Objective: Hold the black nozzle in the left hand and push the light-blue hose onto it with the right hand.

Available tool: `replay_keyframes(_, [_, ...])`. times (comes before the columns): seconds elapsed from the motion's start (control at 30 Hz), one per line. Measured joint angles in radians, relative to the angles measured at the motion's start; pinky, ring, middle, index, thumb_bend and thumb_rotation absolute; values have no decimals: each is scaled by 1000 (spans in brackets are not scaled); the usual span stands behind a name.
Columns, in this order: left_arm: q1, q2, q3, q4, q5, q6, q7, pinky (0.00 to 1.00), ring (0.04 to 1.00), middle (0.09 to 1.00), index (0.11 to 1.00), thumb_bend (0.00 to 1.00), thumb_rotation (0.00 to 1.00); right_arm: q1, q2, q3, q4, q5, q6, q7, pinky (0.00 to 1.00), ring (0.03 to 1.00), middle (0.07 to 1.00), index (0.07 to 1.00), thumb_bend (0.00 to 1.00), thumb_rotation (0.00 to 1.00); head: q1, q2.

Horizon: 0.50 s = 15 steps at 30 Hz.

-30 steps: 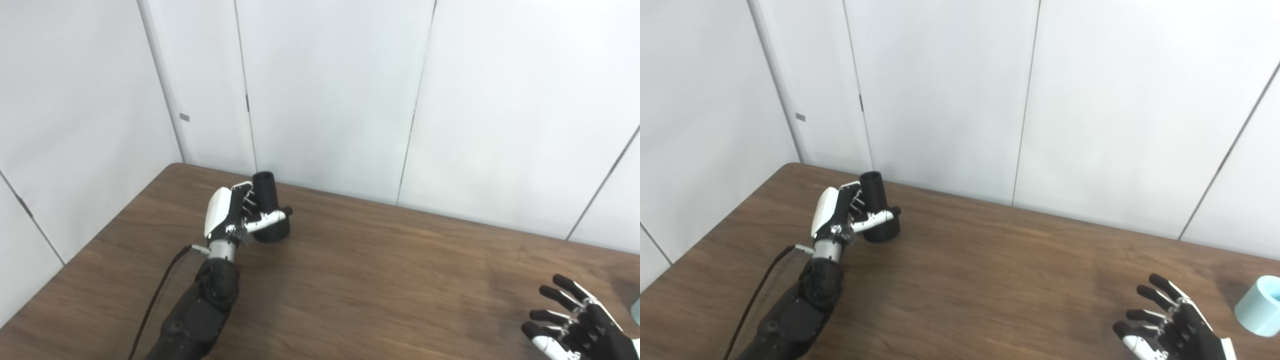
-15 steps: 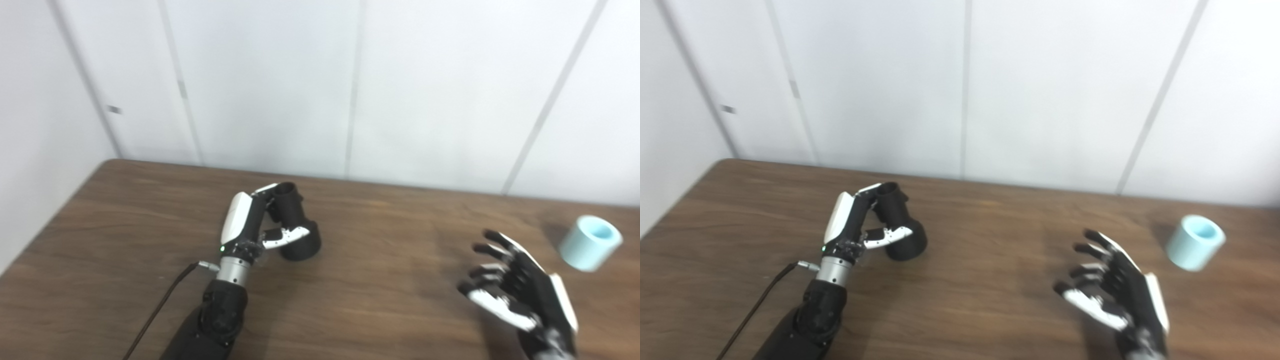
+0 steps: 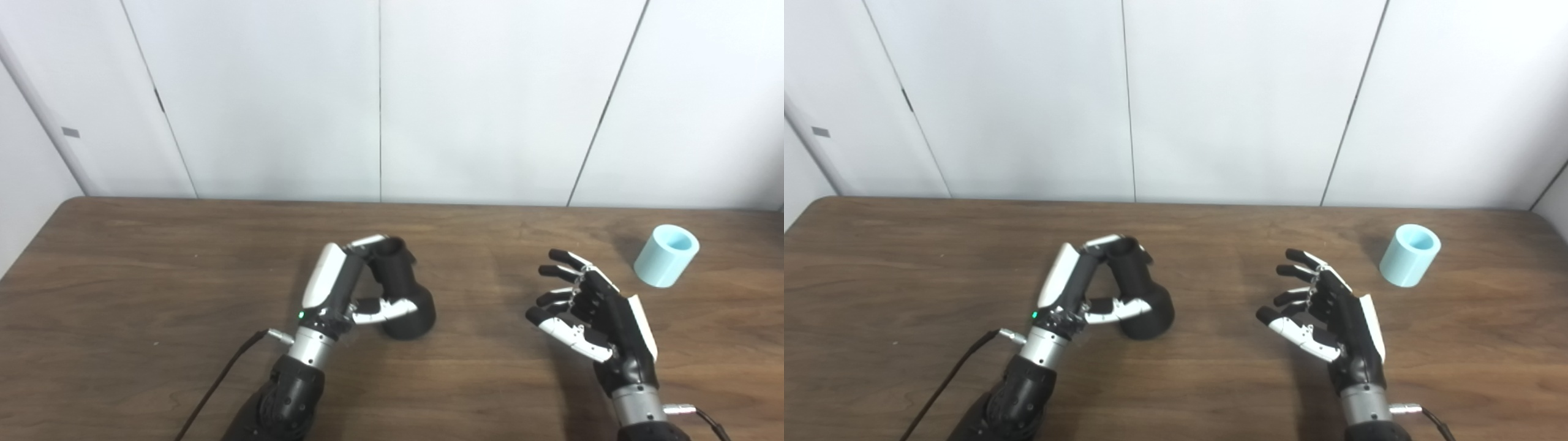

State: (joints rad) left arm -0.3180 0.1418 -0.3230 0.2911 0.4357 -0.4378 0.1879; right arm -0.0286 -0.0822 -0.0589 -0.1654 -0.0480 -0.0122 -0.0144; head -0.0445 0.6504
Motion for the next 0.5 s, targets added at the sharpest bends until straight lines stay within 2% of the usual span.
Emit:
replay_keyframes(0.17, [3, 31, -55, -9, 0, -1, -55, 291, 356, 472, 545, 494, 0, 4, 0, 1, -1, -17, 1, -3, 397, 532, 696, 750, 708, 322, -17, -5])
replay_keyframes(0.3, [8, 51, -96, -28, 30, -8, -90, 308, 365, 476, 541, 496, 0, 9, 3, 5, -8, -18, 4, -3, 403, 526, 699, 752, 707, 308, -32, -5])
replay_keyframes(0.33, [7, 59, -115, -31, 51, -12, -83, 306, 365, 474, 541, 496, 0, 10, 4, 6, -10, -19, 5, -3, 403, 530, 703, 753, 706, 309, -38, -3])
replay_keyframes(0.43, [-19, 114, -233, -32, 141, -43, -21, 279, 357, 453, 541, 495, 0, 12, 7, 9, -30, -20, 13, -3, 406, 539, 713, 754, 703, 304, -41, 5])
replay_keyframes(0.5, [-36, 140, -290, -25, 175, -44, 21, 273, 355, 441, 540, 495, 0, 14, 8, 8, -42, -20, 17, -3, 399, 538, 713, 750, 700, 287, -43, 8])
